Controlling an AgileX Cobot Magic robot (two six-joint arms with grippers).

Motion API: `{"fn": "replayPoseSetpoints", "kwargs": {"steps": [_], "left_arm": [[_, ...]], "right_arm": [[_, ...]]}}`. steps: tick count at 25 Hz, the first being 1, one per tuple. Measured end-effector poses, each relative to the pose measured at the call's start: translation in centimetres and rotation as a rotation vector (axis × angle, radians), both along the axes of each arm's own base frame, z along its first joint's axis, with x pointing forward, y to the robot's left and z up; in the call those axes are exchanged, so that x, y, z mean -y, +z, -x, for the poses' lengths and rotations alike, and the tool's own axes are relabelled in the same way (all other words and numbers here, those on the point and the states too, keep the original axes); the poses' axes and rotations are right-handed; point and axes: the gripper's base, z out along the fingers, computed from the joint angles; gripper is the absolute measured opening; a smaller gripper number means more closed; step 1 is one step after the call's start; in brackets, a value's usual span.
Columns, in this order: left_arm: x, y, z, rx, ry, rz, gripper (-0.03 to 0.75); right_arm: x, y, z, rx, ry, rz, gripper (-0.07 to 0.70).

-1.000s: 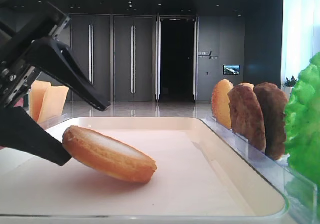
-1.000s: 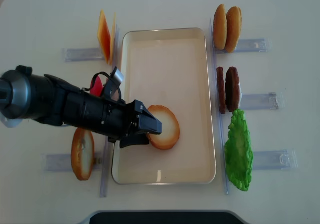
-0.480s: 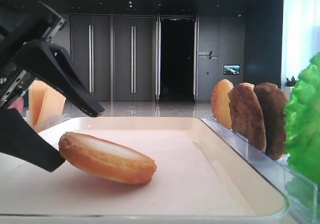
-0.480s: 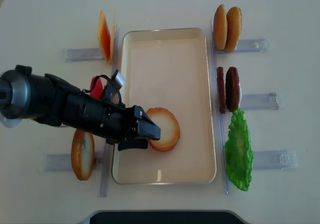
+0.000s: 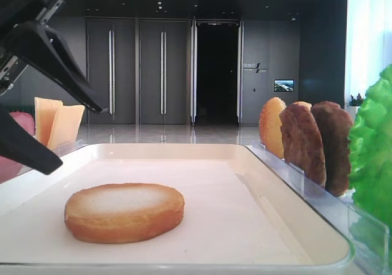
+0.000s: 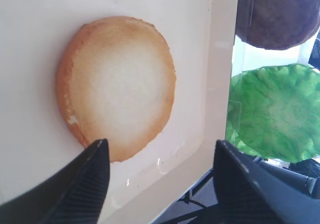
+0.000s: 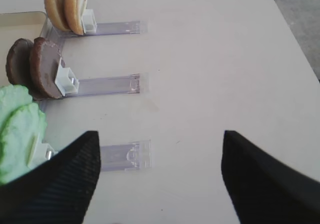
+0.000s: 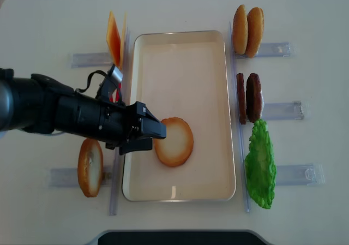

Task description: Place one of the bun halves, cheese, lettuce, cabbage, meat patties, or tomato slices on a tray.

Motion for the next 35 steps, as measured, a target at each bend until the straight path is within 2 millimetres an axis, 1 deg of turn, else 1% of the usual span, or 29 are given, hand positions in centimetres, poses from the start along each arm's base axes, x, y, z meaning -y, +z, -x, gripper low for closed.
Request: {"fn": "replayPoseSetpoints", "kwargs": {"steps": [5,8,13,17,20,24,28,35], "left_arm": [[0.0,0.9,0.1,0.023,-0.005,0.015,0.494],[0.2,1.9,-0.2,0.050,-0.021,0.039,0.494],[0.5,5.1,-1.2,0.148,-0.048,0.064,0.494],[0.5,7.7,-2.1,0.213,-0.076,0.035,0.494],[0.5,9.3,-2.9,0.252,-0.087,0.006,0.494],[0.5,10.8,-3.9,0.297,-0.089,-0.033,0.494],[0.2,11.6,-4.6,0.344,-0.089,-0.092,0.494],[-0.3,11.4,-5.0,0.364,-0.084,-0.181,0.494]], "right_arm": [[0.0,0.0,0.0,0.000,0.000,0.000,0.514],[0.0,0.0,0.0,0.000,0.000,0.000,0.514],[0.0,0.0,0.0,0.000,0.000,0.000,0.514],[0.0,0.0,0.0,0.000,0.000,0.000,0.514],[0.0,0.0,0.0,0.000,0.000,0.000,0.514],[0.0,0.0,0.0,0.000,0.000,0.000,0.514],[0.0,0.0,0.0,0.000,0.000,0.000,0.514],[0.0,0.0,0.0,0.000,0.000,0.000,0.514]]}}
